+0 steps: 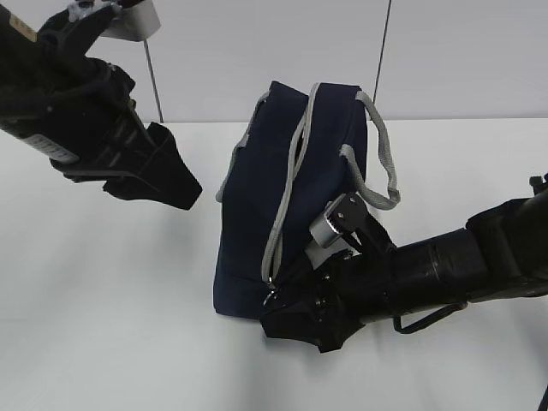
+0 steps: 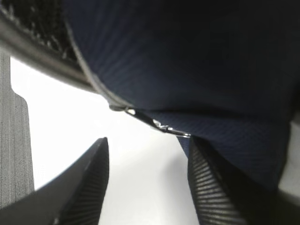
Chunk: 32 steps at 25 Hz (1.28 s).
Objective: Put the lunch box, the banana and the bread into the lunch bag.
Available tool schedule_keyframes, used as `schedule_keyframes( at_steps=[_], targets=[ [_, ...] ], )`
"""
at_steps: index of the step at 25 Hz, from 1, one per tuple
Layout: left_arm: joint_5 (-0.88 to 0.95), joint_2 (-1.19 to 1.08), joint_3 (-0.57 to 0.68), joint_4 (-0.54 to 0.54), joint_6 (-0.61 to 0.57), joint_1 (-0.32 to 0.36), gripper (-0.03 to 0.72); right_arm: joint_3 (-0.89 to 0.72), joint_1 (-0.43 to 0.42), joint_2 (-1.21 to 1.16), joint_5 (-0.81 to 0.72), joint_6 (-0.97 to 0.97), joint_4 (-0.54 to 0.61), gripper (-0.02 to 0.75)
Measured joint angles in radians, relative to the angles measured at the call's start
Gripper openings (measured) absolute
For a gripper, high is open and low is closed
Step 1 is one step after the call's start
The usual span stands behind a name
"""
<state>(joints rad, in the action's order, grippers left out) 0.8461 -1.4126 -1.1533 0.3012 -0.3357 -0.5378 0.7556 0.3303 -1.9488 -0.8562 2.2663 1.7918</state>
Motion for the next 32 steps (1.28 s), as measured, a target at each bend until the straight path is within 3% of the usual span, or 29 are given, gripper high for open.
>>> schedule_keyframes(
  at_steps=[19,32],
  targets=[
    [0.000,0.000,0.000,0.000,0.000,0.000,0.414,0.000,0.000,0.000,0.042,-0.086,0.009,0.407],
    [0.000,0.000,0.000,0.000,0.000,0.000,0.414,0.030,0.000,0.000,-0.038,-0.085,0.011,0.405]
  ],
)
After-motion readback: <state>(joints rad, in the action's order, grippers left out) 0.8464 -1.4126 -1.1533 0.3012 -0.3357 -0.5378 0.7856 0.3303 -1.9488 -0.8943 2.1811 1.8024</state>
